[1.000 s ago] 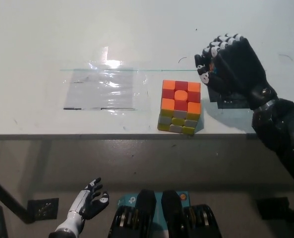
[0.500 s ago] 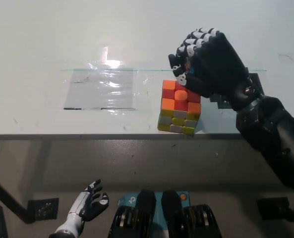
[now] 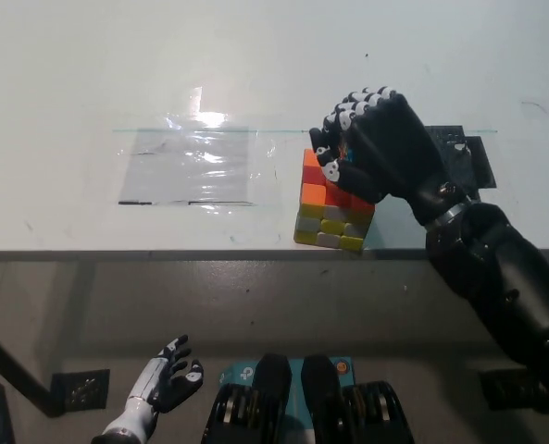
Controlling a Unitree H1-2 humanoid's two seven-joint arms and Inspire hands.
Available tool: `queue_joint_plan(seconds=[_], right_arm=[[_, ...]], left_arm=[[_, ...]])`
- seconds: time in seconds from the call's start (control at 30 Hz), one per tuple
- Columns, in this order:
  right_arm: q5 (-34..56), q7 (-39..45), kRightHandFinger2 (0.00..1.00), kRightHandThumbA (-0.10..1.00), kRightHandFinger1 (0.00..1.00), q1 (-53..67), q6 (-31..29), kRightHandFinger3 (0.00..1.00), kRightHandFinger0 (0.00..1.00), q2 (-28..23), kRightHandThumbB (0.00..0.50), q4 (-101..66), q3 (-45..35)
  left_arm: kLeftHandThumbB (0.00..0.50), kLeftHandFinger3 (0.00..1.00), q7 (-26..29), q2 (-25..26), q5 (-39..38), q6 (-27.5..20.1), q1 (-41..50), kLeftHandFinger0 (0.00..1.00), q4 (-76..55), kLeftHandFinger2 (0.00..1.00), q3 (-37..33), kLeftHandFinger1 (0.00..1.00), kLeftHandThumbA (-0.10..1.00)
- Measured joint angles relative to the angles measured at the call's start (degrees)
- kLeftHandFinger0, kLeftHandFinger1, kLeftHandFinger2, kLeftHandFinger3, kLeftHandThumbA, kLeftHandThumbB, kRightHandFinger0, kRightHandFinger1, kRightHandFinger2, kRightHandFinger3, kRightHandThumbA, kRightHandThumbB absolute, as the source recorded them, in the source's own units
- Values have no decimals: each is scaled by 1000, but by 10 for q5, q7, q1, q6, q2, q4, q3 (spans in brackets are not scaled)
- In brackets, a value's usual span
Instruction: The robot uses its right hand to pick up the small cube kept on the middle on the desk and place it on the bigger cube kept next to it
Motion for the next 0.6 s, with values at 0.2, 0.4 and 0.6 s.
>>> queue_joint_plan(seconds=[0.2,0.4,0.6], right_arm=[[-7,-21,552,-100,113,0,-8,557,0,9,341,37,1],[-15,-58,550,-100,117,-4,-18,563,0,16,353,65,4],[-16,-68,585,-100,132,-7,-23,571,0,25,231,73,6]], left_arm=[[298,1000,0,0,0,0,0,1000,-2,1000,0,1000,316],[295,1000,0,2,1,0,0,1000,-2,1000,-1,1000,330],[293,1000,0,4,2,0,0,1000,-2,1000,-3,1000,327]])
